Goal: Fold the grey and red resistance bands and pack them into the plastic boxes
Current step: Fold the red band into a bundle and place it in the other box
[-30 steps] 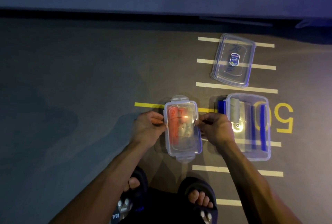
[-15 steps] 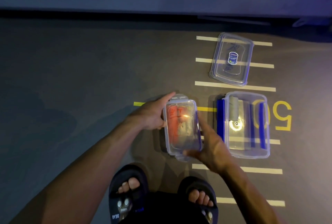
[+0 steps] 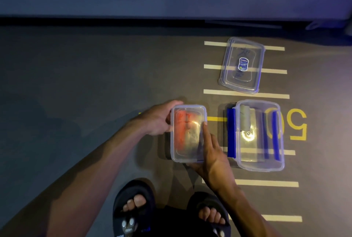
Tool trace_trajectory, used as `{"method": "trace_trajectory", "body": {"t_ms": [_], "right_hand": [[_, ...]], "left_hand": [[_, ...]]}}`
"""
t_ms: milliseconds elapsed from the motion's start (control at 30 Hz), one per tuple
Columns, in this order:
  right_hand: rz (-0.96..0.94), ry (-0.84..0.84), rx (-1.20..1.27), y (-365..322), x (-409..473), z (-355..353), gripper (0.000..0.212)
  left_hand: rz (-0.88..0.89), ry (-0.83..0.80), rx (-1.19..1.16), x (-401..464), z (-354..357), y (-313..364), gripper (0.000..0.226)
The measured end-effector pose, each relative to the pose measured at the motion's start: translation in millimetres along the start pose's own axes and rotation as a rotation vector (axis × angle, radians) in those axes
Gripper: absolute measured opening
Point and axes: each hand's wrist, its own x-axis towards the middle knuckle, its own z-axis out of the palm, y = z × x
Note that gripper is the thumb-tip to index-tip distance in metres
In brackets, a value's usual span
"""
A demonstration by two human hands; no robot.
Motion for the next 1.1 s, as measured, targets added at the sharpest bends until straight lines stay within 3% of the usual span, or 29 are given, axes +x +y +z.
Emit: {"method": "trace_trajectory", "body": {"t_ms": [67, 133, 300, 367, 433, 533, 633, 767, 867, 933, 1000, 1100], "right_hand": [[-0.012, 0.044, 0.089, -11.2, 19.2, -2.0, 0.126], [-0.02, 0.033, 0.129, -21.7, 39.6, -6.9, 0.118], [-0.046, -0.115, 0.066, -23.5, 50.1, -34.2, 0.111], [-0.008, -0.158, 0.133, -19.5, 54.0, -57.8, 0.084], [0.073, 0.012, 0.139, -13.6, 68.9, -88.1, 0.051], [0.215, 0.277, 0.186, 4.6, 102.4, -134.4, 0.043], [0.372, 0.315, 0.163, 25.3, 142.0, -168.0, 0.041], [0.595, 0.255, 0.186, 72.4, 182.5, -168.0, 0.034], [0.676, 0.344, 0.327, 92.5, 185.8, -162.8, 0.032], [0.703, 0.411, 0.471, 101.1, 181.7, -167.2, 0.03], [0.698, 0.495, 0.643, 105.7, 170.9, -173.4, 0.037], [0.594, 0.504, 0.844, 97.2, 146.9, -186.6, 0.01]], "left_hand": [[0.012, 0.185, -0.19, 4.8, -2.0, -4.0, 0.087], [-0.004, 0.284, -0.239, 9.7, -10.4, -3.4, 0.081], [-0.072, 0.262, -0.073, 11.4, -31.4, -2.3, 0.063], [-0.013, 0.378, 0.075, 16.2, -40.1, 4.4, 0.052], [0.117, 0.491, 0.144, 24.7, -45.1, 22.3, 0.042], [0.276, 0.373, 0.225, 52.7, -35.8, 64.5, 0.04], [0.313, 0.218, 0.289, 90.1, -15.2, 110.4, 0.038], [0.133, 0.096, -0.005, 128.9, 11.2, 136.1, 0.046], [0.068, 0.073, -0.266, 151.0, 28.0, 128.3, 0.049], [0.067, 0.096, -0.463, 151.9, 30.5, 132.4, 0.033], [0.057, 0.124, -0.634, 143.1, 23.7, 138.0, 0.039], [0.058, 0.195, -0.791, 126.8, 10.6, 135.8, 0.045]]}}
